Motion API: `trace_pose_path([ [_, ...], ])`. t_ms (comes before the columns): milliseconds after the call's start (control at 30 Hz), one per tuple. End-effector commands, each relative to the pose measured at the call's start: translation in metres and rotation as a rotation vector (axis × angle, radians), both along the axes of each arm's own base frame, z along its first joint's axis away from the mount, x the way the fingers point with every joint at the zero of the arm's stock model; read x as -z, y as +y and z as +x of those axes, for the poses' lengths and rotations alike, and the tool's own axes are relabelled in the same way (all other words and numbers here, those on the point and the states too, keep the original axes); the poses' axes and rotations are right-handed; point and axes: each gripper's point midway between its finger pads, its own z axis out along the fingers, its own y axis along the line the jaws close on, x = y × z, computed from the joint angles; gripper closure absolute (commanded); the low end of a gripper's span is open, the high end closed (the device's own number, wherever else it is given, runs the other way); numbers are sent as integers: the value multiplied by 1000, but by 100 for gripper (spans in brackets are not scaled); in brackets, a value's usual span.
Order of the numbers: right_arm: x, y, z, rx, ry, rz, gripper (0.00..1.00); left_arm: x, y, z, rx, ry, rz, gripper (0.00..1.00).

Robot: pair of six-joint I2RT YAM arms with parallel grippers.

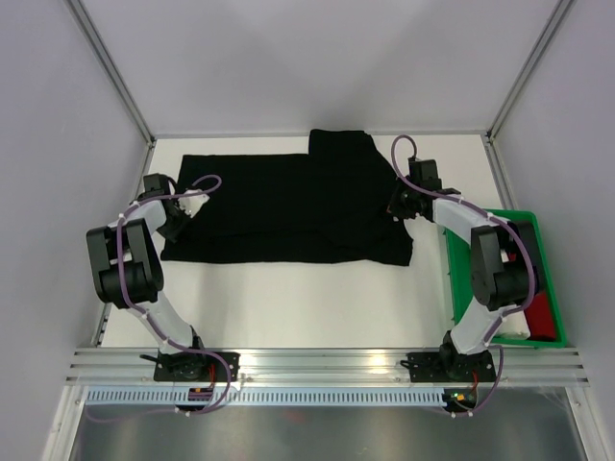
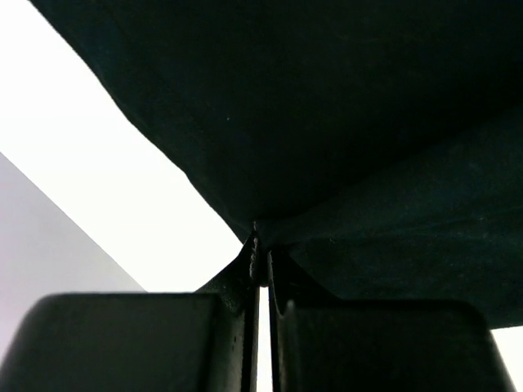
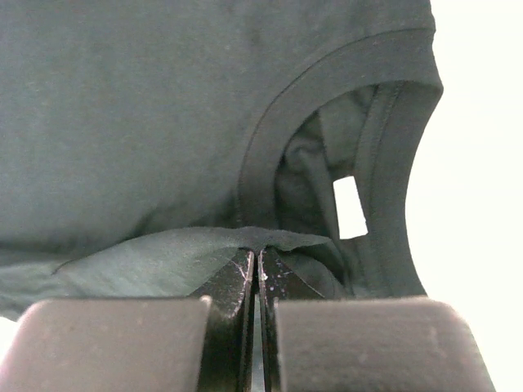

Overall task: Roll the t-shirts
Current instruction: Fold the tshirt

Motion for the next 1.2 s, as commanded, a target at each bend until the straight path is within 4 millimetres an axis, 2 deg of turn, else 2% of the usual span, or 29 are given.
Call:
trace_pose_path([
  [0,-7,-13,20,24,-39,-54,100,-13,12,24,-67,-78,27,98],
  [133,-2,-10,25,9,-31,-29,100,-13,10,29,-85,-85,10,96],
  [233,0,-5,31,-4,-34,-9,100,-9,10,32,-97,-81,2,89],
  [267,0,-4,32,-6,-38,-7,98,-8,10,33,-103,-85,1,86],
  [300,2,-4,34,-7,-35,-5,96,-8,11,34,-112,-87,-1,78],
  [367,1,-3,38,-14,-41,-9,84,-10,18,43,-152,-126,23,67],
  [433,6,-5,42,-7,-37,-21,74,-18,33,58,-221,-200,71,63],
  [533,9,-9,53,8,-38,-47,72,-30,43,75,-304,-268,76,62],
  [567,10,-11,54,10,-33,-59,72,-33,43,78,-318,-282,70,57],
  [600,7,-11,60,13,-39,-61,71,-43,45,86,-331,-310,67,55],
  [667,1,-12,64,18,-49,-70,68,-49,44,88,-353,-321,49,50],
  [733,-15,-14,71,25,-78,-83,64,-59,42,91,-358,-335,35,50],
  [767,-22,-17,67,29,-73,-93,63,-65,41,87,-364,-336,28,50],
  [800,-27,-21,65,41,-74,-113,63,-64,34,80,-351,-321,0,50],
  [833,-26,-25,55,49,-46,-129,62,-66,28,74,-334,-309,-18,50],
  [867,-39,-28,48,59,-61,-136,62,-81,21,62,-315,-314,-36,50],
  [900,-28,-33,31,69,-20,-152,60,-66,4,43,-266,-264,-91,50],
  [933,-24,-36,17,66,7,-158,59,-63,-5,31,-189,-231,-95,50],
  [967,-31,-37,6,66,1,-157,57,-44,-14,4,-154,-172,-107,45],
  [1000,-13,-40,-16,64,58,-165,55,-52,-14,-5,-97,-186,-73,44],
  [1033,-7,-42,-29,61,89,-171,54,-48,-16,-16,-72,-170,-58,43],
  [1067,-7,-43,-38,56,98,-168,53,-31,-18,-35,-49,-119,-47,40],
  [1100,6,-43,-54,47,141,-167,53,-31,-14,-39,-32,-125,-11,39],
  [1167,9,-35,-68,9,158,-127,53,-16,-13,-50,18,-96,26,39],
])
